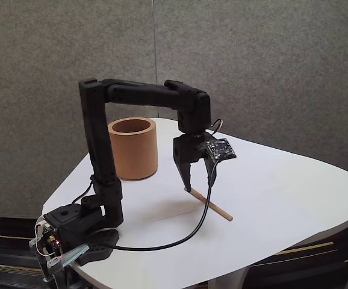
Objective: Grab the pen and put it in the pen holder.
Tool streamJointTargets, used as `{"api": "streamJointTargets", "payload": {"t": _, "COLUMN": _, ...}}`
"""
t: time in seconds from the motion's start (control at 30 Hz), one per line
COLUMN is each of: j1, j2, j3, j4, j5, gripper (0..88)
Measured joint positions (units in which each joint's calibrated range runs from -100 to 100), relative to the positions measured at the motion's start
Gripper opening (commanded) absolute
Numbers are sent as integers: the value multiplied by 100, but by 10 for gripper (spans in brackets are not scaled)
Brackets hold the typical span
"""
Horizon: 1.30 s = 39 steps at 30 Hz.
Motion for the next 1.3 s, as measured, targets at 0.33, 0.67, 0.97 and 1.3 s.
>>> {"api": "streamJointTargets", "payload": {"t": 0.33, "j1": 103, "j2": 220, "j3": -424, "j4": 0, "j5": 781, "gripper": 238}}
{"api": "streamJointTargets", "payload": {"t": 0.67, "j1": 103, "j2": 220, "j3": -181, "j4": 0, "j5": 1162, "gripper": 238}}
{"api": "streamJointTargets", "payload": {"t": 0.97, "j1": 140, "j2": 220, "j3": 839, "j4": -1051, "j5": 1304, "gripper": 238}}
{"api": "streamJointTargets", "payload": {"t": 1.3, "j1": 176, "j2": 220, "j3": 839, "j4": -1347, "j5": 1392, "gripper": 238}}
